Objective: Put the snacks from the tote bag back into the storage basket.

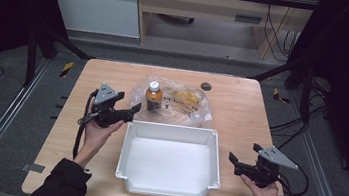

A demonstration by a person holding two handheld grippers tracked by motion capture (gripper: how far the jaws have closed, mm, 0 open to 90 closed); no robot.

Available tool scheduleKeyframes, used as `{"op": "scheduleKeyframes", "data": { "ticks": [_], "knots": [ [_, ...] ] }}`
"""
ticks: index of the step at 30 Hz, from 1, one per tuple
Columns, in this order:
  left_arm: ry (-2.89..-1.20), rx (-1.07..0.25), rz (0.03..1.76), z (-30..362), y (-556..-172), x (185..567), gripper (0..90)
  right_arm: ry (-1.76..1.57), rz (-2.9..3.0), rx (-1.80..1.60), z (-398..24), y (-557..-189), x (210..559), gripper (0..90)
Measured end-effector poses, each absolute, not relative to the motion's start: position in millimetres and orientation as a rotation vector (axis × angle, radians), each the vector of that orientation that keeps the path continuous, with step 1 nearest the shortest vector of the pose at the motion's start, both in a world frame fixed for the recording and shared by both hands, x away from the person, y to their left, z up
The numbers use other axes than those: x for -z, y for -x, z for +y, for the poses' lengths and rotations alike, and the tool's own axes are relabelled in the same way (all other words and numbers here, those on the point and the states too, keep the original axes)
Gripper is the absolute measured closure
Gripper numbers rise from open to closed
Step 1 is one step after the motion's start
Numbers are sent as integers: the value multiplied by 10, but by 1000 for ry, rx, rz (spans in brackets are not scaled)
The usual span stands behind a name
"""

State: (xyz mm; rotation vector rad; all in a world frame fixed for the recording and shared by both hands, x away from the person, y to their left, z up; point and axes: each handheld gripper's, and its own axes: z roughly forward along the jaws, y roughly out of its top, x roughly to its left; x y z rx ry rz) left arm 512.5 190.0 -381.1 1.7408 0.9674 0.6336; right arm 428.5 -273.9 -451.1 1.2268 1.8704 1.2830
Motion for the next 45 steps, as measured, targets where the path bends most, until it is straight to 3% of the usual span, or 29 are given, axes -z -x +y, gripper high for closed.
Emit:
{"op": "scheduleKeyframes", "data": {
  "ticks": [45],
  "knots": [
    [-1738, -688, 979, 1574, -5534, 3776, 259, -1210, 1881, -1250, -2710, -4294, 4525, 62]
  ]
}}
